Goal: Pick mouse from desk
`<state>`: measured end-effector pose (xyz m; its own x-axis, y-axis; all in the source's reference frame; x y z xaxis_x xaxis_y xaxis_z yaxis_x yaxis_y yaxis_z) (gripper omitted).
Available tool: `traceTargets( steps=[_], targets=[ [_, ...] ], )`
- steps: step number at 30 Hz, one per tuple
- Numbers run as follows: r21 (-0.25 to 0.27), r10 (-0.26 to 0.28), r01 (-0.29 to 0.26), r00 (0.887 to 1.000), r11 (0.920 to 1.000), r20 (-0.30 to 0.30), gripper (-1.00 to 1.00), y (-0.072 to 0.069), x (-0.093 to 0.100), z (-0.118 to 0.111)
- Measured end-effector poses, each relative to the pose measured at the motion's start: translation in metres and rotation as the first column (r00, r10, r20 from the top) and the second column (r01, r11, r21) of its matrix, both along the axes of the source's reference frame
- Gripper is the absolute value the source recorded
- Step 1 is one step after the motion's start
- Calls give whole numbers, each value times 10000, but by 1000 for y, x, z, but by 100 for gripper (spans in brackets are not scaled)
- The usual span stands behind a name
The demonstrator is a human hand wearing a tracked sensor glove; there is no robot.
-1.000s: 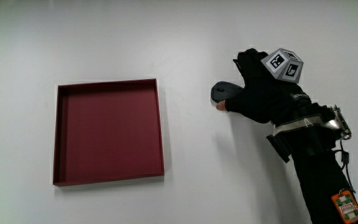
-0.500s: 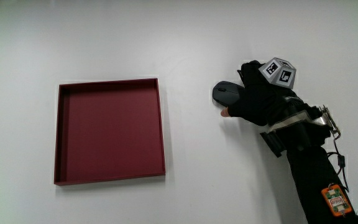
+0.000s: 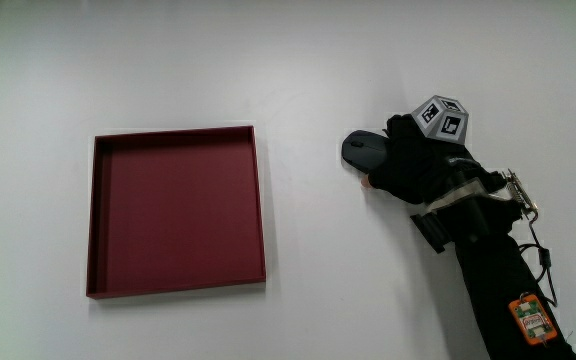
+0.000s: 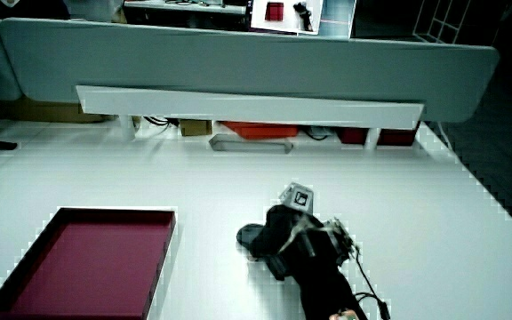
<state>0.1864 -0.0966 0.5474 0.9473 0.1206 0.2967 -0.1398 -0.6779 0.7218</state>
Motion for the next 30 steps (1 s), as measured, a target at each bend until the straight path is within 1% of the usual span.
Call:
traceTargets(
  steps=[1, 2, 5, 6, 7, 9, 11, 12, 13, 14, 15, 17, 18, 19, 20, 22, 23, 24, 25, 26, 27, 28, 29, 30],
  targets=[
    [73, -4, 3, 10000, 10000, 83, 93, 0, -1, -4],
    [114, -28, 26, 9999, 9999, 125, 100, 0, -1, -3],
    [191, -8, 9, 10000, 9998, -12, 100, 0, -2, -5],
    [344, -63, 59, 9999, 9994, 102, 100, 0, -3, -6],
    [299, -75, 72, 9999, 9995, 98, 100, 0, -2, -4],
    [444, -34, 30, 9999, 9990, 96, 100, 0, -2, -4],
    [451, -38, 31, 9999, 9990, 149, 100, 0, -1, -3],
    [594, -14, 12, 10000, 9982, 22, 100, 0, 0, -2],
    [538, -73, 68, 9999, 9985, 85, 100, 0, 0, -4],
    [668, -145, 132, 9997, 9977, 195, 100, 0, -1, -9],
    [696, -147, 137, 9998, 9975, 128, 100, -1, 0, -8],
    [767, -168, 152, 9997, 9969, 192, 100, -2, 0, -13],
    [877, -158, 144, 9998, 9960, 148, 100, -3, 0, -15],
    [948, -219, 187, 9992, 9953, 330, 100, -4, 0, -18],
    [973, -199, 161, 9991, 9951, 383, 100, -5, -1, -19],
    [1159, -442, 369, 9971, 9926, 612, 100, -6, -7, -32],
    [1263, -467, 391, 9972, 9912, 578, 100, -8, -9, -34],
    [1401, -604, 509, 9961, 9888, 648, 100, -9, -13, -40],
    [1421, -733, 621, 9945, 9879, 744, 100, -10, -17, -45],
    [1585, -830, 696, 9934, 9849, 795, 100, -11, -22, -51],
    [1592, -1027, 851, 9891, 9836, 1058, 100, -11, -27, -58],
    [1795, -1173, 998, 9890, 9787, 899, 100, -11, -33, -65],
    [1812, -1196, 1031, 9893, 9780, 830, 100, -13, -37, -66],
    [1937, -1346, 1120, 9850, 9746, 1076, 100, -12, -43, -76]
  ],
)
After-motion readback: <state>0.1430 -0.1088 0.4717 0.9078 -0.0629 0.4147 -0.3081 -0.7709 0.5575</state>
